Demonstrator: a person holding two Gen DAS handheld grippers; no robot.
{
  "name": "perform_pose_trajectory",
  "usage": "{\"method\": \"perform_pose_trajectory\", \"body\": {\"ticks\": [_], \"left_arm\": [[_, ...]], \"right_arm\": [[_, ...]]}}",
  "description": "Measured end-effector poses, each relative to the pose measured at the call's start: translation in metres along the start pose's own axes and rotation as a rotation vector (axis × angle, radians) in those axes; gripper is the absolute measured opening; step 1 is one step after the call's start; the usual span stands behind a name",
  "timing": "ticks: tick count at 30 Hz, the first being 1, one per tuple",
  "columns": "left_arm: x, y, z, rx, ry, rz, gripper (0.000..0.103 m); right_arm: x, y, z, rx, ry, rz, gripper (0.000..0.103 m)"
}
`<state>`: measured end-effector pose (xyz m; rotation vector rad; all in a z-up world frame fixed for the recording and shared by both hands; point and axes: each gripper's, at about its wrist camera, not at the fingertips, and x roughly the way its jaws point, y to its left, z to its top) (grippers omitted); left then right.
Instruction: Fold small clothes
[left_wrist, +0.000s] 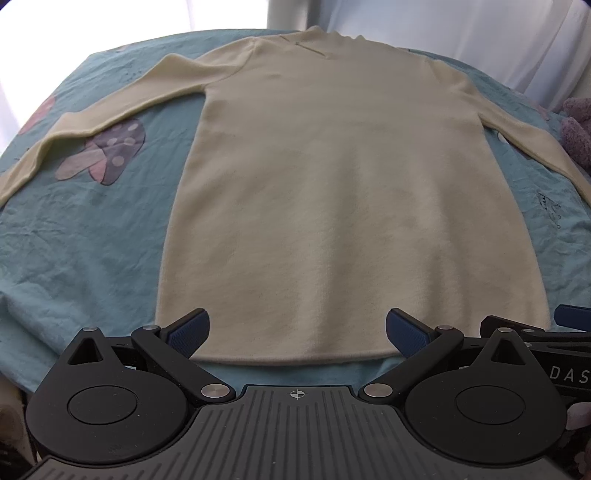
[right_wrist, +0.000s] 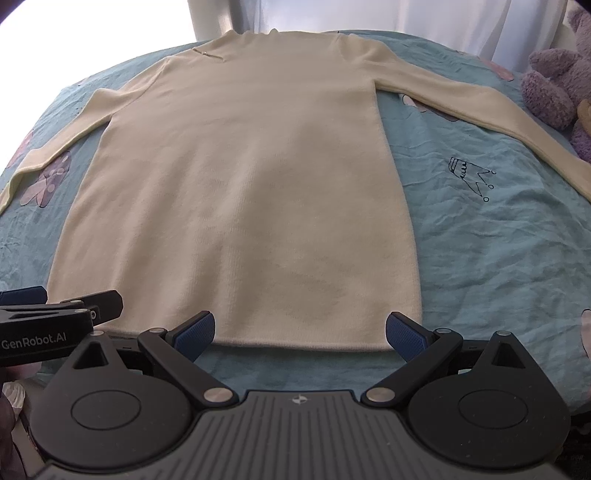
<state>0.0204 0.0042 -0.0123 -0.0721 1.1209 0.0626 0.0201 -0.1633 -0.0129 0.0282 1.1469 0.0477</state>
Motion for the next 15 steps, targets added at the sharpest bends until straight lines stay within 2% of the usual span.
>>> {"method": "perform_pose_trajectory", "body": {"ticks": [15], "left_arm": [[0.0105, -0.0046, 0.0056, -0.006, 0.03, -0.012, 0.103]], "right_arm": [[0.0098, -0.0101, 0.0006, 0.023, 0.038, 0.033, 0.099]]}}
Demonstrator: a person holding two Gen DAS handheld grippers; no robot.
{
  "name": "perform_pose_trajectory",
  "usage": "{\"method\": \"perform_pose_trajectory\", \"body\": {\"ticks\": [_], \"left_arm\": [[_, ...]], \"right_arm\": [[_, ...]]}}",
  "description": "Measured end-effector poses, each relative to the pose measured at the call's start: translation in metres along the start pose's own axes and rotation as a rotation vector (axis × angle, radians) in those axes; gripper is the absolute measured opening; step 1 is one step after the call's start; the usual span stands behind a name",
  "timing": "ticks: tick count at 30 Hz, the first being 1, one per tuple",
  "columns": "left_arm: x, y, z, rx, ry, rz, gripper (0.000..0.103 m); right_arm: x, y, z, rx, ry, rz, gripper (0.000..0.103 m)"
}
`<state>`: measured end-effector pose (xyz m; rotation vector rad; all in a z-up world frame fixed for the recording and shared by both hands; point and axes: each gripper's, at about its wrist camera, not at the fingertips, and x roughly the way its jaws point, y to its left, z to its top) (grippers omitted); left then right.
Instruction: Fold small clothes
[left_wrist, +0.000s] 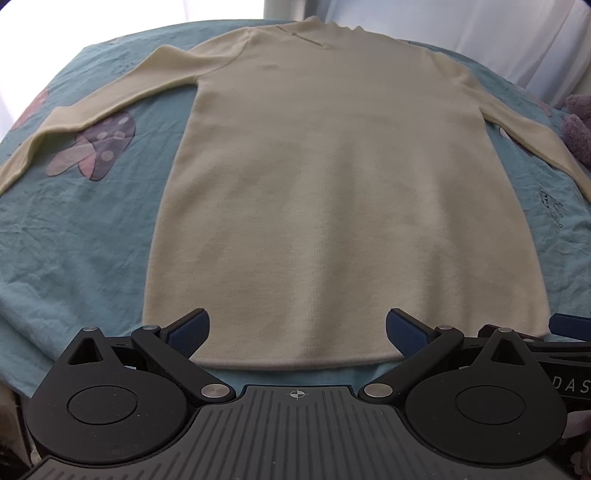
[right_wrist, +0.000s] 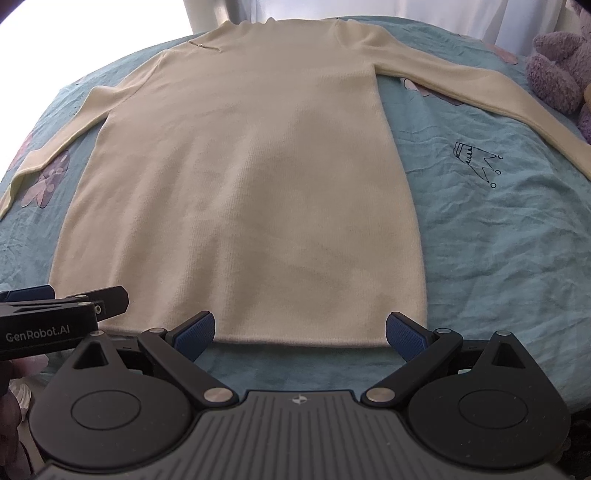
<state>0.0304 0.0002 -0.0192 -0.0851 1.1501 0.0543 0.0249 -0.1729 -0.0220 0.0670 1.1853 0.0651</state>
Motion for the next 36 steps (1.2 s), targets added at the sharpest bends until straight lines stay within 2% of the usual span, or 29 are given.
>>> {"method": "perform_pose_trajectory", "body": {"ticks": [4, 7, 8, 10, 12, 13, 14, 15, 18, 19, 22, 24, 25, 27, 31, 32, 36], "left_arm": [[0.003, -0.005, 0.003, 0.001, 0.001, 0.004, 0.103], [0.003, -0.008, 0.008, 0.008, -0.013, -0.009, 0.103], [0.003, -0.009, 0.01, 0.007, -0.016, -0.022, 0.103], [0.003, -0.012, 0.017, 0.0, -0.029, -0.034, 0.103], [0.003, -0.015, 0.025, -0.005, -0.062, -0.031, 0.103], [0.003, -0.018, 0.03, -0.006, -0.08, -0.026, 0.103], [0.003, -0.02, 0.034, -0.006, -0.101, -0.022, 0.103], [0.004, -0.022, 0.039, -0.005, -0.121, -0.02, 0.103], [0.007, -0.028, 0.055, -0.018, -0.155, -0.021, 0.103], [0.007, -0.029, 0.06, -0.029, -0.168, -0.023, 0.103], [0.009, -0.03, 0.072, -0.053, -0.192, -0.024, 0.103], [0.01, -0.031, 0.077, -0.061, -0.205, -0.017, 0.103], [0.012, -0.032, 0.08, -0.067, -0.207, -0.013, 0.103], [0.017, -0.032, 0.085, -0.079, -0.196, -0.013, 0.103], [0.029, -0.032, 0.093, -0.086, -0.172, -0.018, 0.103], [0.032, -0.032, 0.095, -0.083, -0.168, -0.02, 0.103], [0.04, -0.034, 0.108, -0.058, -0.176, -0.041, 0.103]], "right_arm": [[0.004, -0.011, -0.002, 0.023, 0.013, 0.028, 0.099], [0.002, -0.031, 0.002, 0.085, -0.029, 0.107, 0.099], [-0.002, -0.041, 0.005, 0.116, -0.078, 0.134, 0.099], [-0.012, -0.065, 0.01, 0.173, -0.252, 0.138, 0.099], [-0.025, -0.095, 0.012, 0.212, -0.495, 0.091, 0.099], [-0.029, -0.113, 0.014, 0.236, -0.592, 0.063, 0.099], [-0.029, -0.132, 0.019, 0.267, -0.641, 0.045, 0.099], [-0.027, -0.152, 0.025, 0.313, -0.649, 0.026, 0.099], [-0.013, -0.225, 0.042, 0.567, -0.567, -0.054, 0.099], [-0.005, -0.253, 0.043, 0.67, -0.548, -0.047, 0.099], [0.012, -0.321, 0.03, 0.929, -0.599, 0.057, 0.095], [0.022, -0.347, 0.025, 1.042, -0.626, 0.051, 0.074], [0.028, -0.36, 0.023, 1.098, -0.634, 0.064, 0.07], [0.04, -0.378, 0.018, 1.172, -0.665, 0.109, 0.054], [0.048, -0.393, 0.019, 1.261, -0.715, 0.13, 0.05], [0.05, -0.395, 0.019, 1.266, -0.729, 0.128, 0.045], [0.055, -0.402, 0.025, 1.282, -0.705, 0.056, 0.008]]}}
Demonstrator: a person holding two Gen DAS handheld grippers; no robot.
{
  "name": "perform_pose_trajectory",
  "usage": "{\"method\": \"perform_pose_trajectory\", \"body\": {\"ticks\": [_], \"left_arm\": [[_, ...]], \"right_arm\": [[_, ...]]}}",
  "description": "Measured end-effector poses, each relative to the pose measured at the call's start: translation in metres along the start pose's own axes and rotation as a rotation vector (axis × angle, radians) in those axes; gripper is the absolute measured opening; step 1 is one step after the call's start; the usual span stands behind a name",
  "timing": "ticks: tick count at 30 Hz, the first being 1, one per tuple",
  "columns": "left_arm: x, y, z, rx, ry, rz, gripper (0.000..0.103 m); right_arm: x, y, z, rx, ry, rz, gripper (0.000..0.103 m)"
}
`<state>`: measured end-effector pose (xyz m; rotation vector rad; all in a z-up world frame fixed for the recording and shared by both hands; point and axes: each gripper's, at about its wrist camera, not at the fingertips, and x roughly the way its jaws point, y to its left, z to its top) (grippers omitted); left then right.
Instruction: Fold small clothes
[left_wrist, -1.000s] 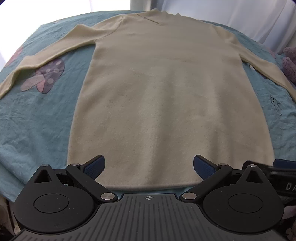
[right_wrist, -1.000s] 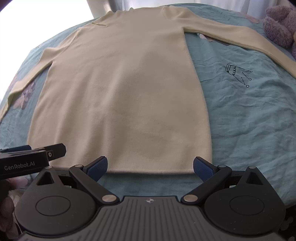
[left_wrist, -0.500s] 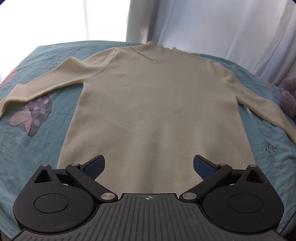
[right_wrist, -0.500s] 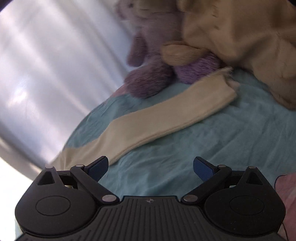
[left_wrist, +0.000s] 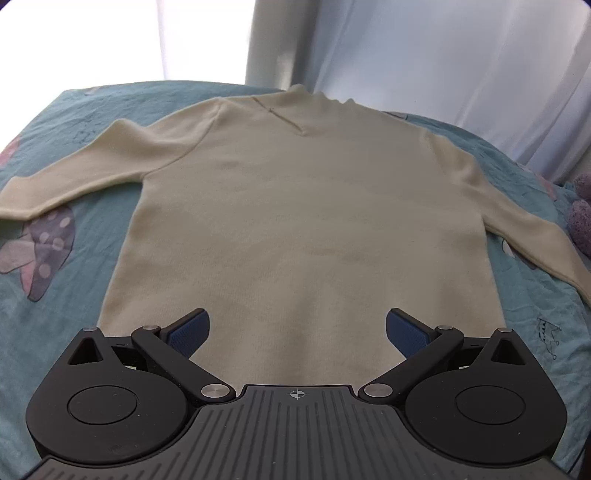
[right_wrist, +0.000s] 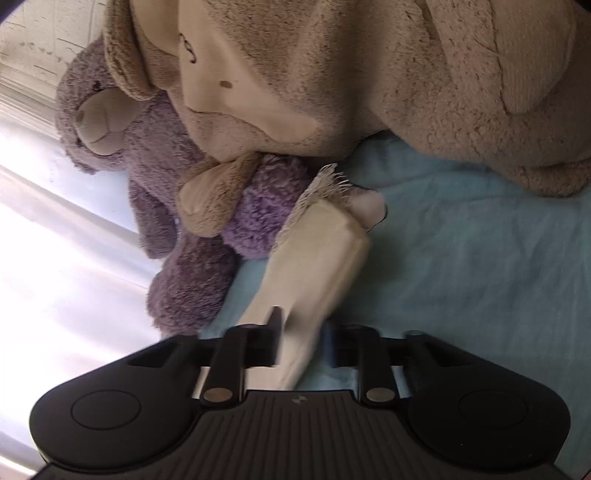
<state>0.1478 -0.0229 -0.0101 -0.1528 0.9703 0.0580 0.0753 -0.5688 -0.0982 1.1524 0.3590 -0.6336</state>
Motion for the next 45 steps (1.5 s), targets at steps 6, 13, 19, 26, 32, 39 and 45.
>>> {"method": "perform_pose_trajectory", "body": {"ticks": [6, 13, 19, 26, 32, 39, 45], "left_arm": [[0.015, 0.003, 0.026, -0.007, -0.016, -0.026, 0.103], [0.022, 0.008, 0.063, -0.048, -0.089, -0.214, 0.103], [0.049, 0.007, 0.086, -0.046, -0.063, -0.348, 0.103], [0.093, -0.007, 0.094, -0.088, 0.067, -0.525, 0.098], [0.134, -0.031, 0.096, -0.052, 0.203, -0.531, 0.062], [0.156, -0.043, 0.097, -0.08, 0.306, -0.591, 0.006], [0.119, -0.044, 0.119, -0.01, 0.153, -0.548, 0.006]], "right_arm": [[-0.014, 0.06, -0.012, -0.338, -0.094, -0.079, 0.006], [-0.065, 0.199, -0.167, -1.055, -0.072, 0.32, 0.006], [-0.05, 0.2, -0.323, -1.493, 0.28, 0.403, 0.022], [-0.049, 0.173, -0.293, -1.327, 0.356, 0.309, 0.039], [-0.056, 0.167, -0.27, -1.227, 0.363, 0.284, 0.041], [-0.054, 0.157, -0.26, -1.133, 0.389, 0.294, 0.041], [-0.037, 0.158, -0.248, -1.051, 0.411, 0.285, 0.041]]}}
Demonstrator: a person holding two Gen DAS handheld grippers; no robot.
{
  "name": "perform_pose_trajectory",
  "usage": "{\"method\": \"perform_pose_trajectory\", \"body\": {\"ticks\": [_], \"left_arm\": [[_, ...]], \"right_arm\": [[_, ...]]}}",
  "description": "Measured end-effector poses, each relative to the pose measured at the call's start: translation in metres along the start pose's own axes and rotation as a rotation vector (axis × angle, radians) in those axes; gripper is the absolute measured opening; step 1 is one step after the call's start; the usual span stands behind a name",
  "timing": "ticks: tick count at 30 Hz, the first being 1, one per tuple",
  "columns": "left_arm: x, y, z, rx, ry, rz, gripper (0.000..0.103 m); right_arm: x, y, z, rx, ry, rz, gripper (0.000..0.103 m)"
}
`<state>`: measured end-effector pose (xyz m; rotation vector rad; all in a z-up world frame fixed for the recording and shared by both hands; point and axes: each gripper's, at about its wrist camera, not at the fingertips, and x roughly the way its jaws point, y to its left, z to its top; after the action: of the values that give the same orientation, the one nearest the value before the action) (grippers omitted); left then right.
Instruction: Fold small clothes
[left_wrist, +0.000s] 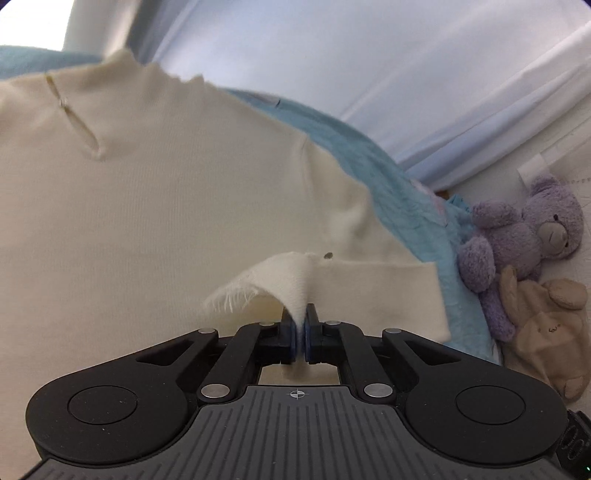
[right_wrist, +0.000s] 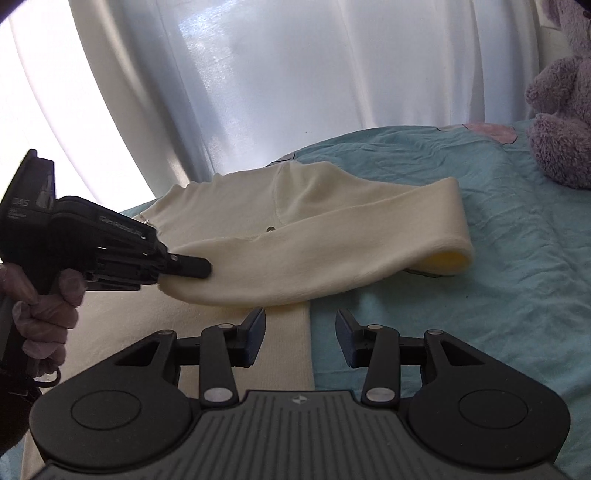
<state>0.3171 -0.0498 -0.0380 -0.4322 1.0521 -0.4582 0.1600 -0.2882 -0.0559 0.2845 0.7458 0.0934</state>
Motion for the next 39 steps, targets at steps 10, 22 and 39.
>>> {"method": "perform_pose_trajectory", "body": {"ticks": [10, 22, 39], "left_arm": [[-0.068, 0.059, 0.018, 0.111, -0.197, 0.479, 0.006], [-0.05, 0.12, 0.023, -0.128, -0.203, 0.304, 0.006], [-0.095, 0.123, 0.035, -0.042, -0.335, 0.449, 0.006]], "right_arm": [[0.022, -0.012, 0.024, 0.126, 0.014, 0.076, 0.041], [0.055, -0.016, 0.039, 0.299, 0.065, 0.177, 0.041], [0.094, -0.028, 0.047, 0.523, 0.035, 0.208, 0.032]]}}
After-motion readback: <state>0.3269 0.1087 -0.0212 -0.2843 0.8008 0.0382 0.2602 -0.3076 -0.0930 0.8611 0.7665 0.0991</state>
